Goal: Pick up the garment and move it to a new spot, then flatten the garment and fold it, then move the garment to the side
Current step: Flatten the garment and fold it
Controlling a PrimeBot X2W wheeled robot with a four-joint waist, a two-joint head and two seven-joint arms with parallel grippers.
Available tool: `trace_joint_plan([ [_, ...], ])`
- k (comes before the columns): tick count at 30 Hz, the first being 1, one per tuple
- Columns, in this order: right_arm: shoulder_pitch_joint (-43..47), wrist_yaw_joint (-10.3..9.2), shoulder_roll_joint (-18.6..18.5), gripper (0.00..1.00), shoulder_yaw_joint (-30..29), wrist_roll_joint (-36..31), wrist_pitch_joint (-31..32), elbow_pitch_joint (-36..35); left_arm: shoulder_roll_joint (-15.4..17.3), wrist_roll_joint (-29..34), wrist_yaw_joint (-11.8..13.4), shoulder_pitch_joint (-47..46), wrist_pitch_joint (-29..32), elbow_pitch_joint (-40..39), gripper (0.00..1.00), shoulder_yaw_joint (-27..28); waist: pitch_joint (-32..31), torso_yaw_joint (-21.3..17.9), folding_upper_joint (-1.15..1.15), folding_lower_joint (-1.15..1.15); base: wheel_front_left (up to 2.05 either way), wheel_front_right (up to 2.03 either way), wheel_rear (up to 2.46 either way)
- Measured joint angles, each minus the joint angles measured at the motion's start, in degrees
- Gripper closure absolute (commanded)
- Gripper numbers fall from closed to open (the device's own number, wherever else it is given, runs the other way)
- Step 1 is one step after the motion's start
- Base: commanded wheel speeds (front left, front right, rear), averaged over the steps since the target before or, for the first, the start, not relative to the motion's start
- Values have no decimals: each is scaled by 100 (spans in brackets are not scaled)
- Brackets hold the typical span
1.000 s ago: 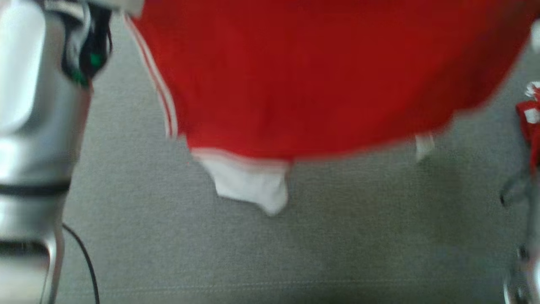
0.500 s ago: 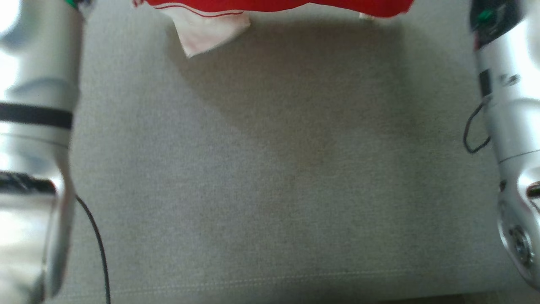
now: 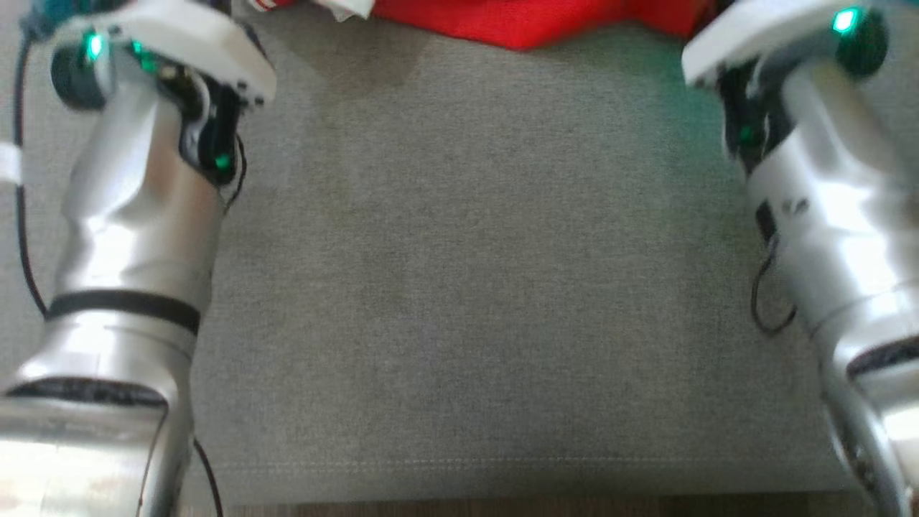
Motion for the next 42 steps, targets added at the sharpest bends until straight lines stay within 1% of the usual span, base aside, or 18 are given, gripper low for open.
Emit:
trace_joint_plan([
  [2,320,0,-11,100,25,197,-23,-87,-5,1,-18,211,0,-5,100,89,-42,29,0,-1,0,0,0],
  [5,932,0,-166,100,88,394,-49,-365,-33,-27,-49,691,1,-221,100,263,-158,55,0,-2,0,0,0],
  [10,2158,0,-412,100,112,527,-51,-1105,-35,-47,-98,1895,1,-989,100,468,-461,62,0,-2,0,0,0],
  [14,3267,0,-434,100,143,645,-51,-1630,57,-40,-99,3099,1,-1795,100,611,-775,25,1,-3,0,0,0],
  [16,3750,0,-497,100,127,657,-38,-1858,115,-40,-78,3683,2,-2207,100,681,-934,10,1,-3,0,0,0],
  [18,4179,0,-523,100,56,662,-4,-2128,167,-38,8,4258,15,-2621,100,681,-1093,0,0,-3,0,0,0],
  [21,4710,0,-560,100,-146,611,213,-2543,232,-40,181,5097,296,-3384,100,679,-1315,-2,1,-3,0,0,0],
  [25,5458,0,-666,100,-654,337,668,-3139,293,-42,483,6110,862,-4548,100,673,-1575,25,1,-3,0,0,0],
  [28,6056,0,-654,100,-1067,79,1101,-3653,330,-43,705,6787,1360,-5393,100,651,-1731,39,1,-3,0,0,0],
  [30,6413,0,-583,100,-1366,-107,1417,-4043,379,-44,827,7196,1680,-5905,100,623,-1818,43,1,-3,0,0,0],
  [34,7022,0,-301,100,-1906,-486,2081,-4781,443,-58,1025,7786,2274,-6704,100,479,-1958,53,1,-3,0,0,0],
  [38,7494,0,-35,100,-2288,-867,2674,-5436,501,-102,1114,8122,2681,-7265,100,420,-2038,64,1,-3,0,0,0],
  [42,7666,0,188,100,-2549,-1059,3136,-5894,648,-101,1125,8125,2904,-7489,100,411,-2007,66,1,-3,0,0,0],
])
